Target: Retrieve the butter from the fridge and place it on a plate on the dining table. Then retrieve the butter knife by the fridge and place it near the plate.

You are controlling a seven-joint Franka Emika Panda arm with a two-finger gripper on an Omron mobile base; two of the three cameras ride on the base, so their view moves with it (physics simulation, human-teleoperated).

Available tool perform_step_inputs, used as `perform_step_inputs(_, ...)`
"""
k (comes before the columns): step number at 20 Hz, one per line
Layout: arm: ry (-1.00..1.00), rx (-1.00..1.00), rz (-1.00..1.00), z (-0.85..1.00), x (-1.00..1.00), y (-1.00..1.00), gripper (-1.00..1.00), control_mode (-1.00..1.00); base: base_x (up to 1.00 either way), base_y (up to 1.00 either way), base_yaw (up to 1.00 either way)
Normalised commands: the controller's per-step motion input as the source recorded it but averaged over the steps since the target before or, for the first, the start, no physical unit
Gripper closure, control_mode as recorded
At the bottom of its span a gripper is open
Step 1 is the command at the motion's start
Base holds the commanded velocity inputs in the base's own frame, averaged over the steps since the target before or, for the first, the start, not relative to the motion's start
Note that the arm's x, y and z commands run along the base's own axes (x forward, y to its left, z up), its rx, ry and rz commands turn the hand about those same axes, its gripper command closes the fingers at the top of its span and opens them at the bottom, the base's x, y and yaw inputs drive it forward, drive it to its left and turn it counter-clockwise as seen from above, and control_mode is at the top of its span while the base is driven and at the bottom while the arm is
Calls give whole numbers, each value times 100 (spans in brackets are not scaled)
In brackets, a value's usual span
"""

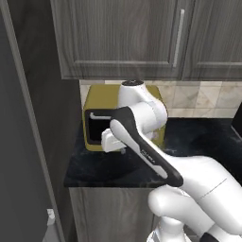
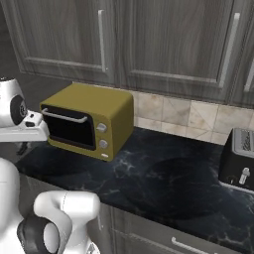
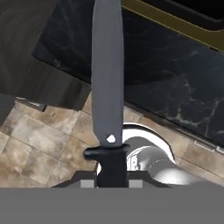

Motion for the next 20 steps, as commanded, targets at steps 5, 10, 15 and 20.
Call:
perform_step_inputs(5,0,0,-12,46,-50,-92,100,-100,0,0,0)
perform_step_inputs(10,0,0,-16,8,-32,-85,100,-100,0,0,0)
perform_step_inputs(15,0,0,-7,0,-12,-30,100,100,-8,-3,-5)
perform_step_inputs(20,0,0,0,0,0,0,100,100,-68,-28,-2)
